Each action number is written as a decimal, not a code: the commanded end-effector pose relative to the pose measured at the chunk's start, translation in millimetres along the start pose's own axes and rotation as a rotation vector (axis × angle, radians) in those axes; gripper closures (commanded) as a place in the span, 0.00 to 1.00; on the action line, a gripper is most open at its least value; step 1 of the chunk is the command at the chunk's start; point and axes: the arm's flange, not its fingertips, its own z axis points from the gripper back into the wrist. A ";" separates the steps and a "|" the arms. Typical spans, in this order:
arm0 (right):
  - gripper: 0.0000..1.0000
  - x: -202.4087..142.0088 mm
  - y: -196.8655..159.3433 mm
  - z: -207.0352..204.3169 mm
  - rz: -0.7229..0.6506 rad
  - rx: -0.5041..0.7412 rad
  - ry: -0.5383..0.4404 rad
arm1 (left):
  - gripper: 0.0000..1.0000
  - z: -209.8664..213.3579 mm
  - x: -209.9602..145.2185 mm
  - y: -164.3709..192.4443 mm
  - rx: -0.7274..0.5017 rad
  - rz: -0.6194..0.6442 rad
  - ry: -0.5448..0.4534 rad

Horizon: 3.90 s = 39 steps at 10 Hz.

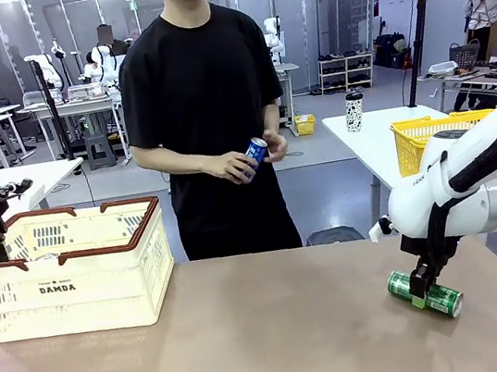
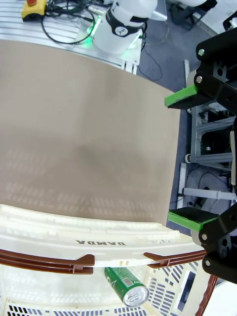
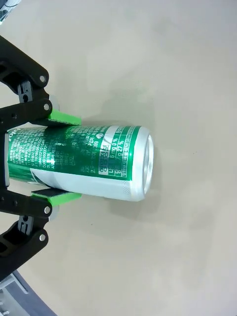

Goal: Place the drinks into the Shopping basket.
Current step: Pick up one drink and place it into the Shopping basket.

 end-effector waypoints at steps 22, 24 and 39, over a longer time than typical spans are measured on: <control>0.42 63.7 120.9 154.0 -0.090 -0.136 -0.225 | 0.00 3.6 1.5 -0.9 0.000 0.018 0.010; 0.42 117.1 142.7 133.3 -0.056 -0.122 -0.231 | 0.00 3.6 1.5 -0.9 0.000 0.018 0.010; 0.40 208.9 195.2 -14.6 -0.050 -0.069 -0.135 | 0.00 3.6 1.5 -0.9 0.000 0.018 0.010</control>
